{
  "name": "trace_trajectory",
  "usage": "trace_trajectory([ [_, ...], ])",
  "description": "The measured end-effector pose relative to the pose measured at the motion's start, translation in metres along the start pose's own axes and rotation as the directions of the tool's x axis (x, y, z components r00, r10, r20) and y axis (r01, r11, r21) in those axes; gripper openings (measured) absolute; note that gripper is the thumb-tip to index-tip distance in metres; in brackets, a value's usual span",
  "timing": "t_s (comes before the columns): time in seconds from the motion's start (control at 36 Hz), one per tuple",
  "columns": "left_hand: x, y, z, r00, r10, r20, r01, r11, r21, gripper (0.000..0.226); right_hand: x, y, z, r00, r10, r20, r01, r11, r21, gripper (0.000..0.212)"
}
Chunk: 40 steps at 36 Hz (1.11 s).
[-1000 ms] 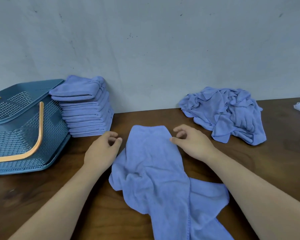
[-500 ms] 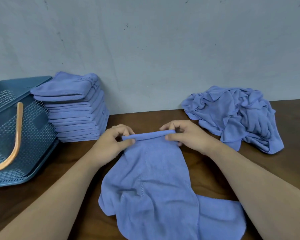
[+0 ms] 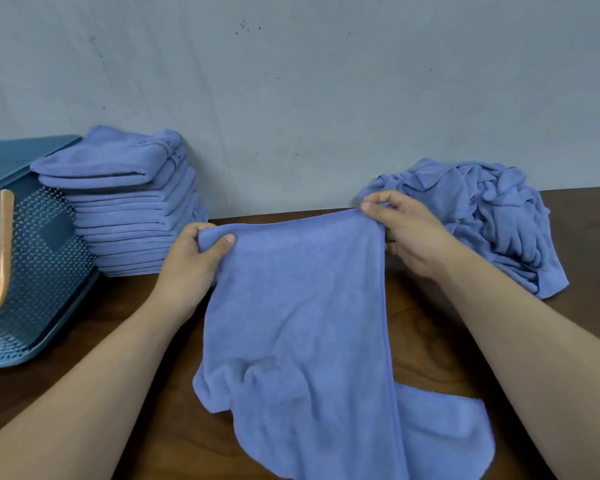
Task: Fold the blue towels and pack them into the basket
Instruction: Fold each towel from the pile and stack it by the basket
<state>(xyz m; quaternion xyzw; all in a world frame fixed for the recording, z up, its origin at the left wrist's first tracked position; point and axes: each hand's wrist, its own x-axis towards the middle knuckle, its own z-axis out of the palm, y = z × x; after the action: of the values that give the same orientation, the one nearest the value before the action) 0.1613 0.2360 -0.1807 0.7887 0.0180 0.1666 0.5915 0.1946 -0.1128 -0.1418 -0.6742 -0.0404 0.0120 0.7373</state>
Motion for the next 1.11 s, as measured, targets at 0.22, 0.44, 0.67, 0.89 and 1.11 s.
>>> trace_trajectory([
  [0.22,-0.003,0.002,0.005,0.996,-0.008,0.085,0.003,0.999,0.054,0.049,0.003,0.005,-0.001,0.991,0.124,-0.050,-0.133,0.913,-0.385,0.061],
  [0.44,-0.010,0.006,0.006,0.985,0.050,0.163,-0.113,0.905,0.410,0.054,-0.006,-0.020,-0.007,0.926,0.377,0.017,-0.233,0.605,-0.761,0.065],
  [0.67,-0.005,0.026,-0.006,0.923,-0.111,0.368,-0.140,0.795,0.591,0.020,-0.012,-0.021,0.006,0.913,0.396,0.099,-0.134,0.520,-0.843,0.012],
  [0.89,0.001,0.037,-0.018,0.882,-0.197,0.429,0.021,0.925,0.380,0.019,-0.009,-0.022,-0.001,0.932,0.347,0.102,-0.166,0.661,-0.732,0.024],
  [1.11,0.008,0.007,-0.003,0.982,-0.156,0.106,0.129,0.966,0.222,0.043,0.006,-0.002,-0.006,1.000,-0.021,0.006,0.019,0.687,-0.726,0.061],
])
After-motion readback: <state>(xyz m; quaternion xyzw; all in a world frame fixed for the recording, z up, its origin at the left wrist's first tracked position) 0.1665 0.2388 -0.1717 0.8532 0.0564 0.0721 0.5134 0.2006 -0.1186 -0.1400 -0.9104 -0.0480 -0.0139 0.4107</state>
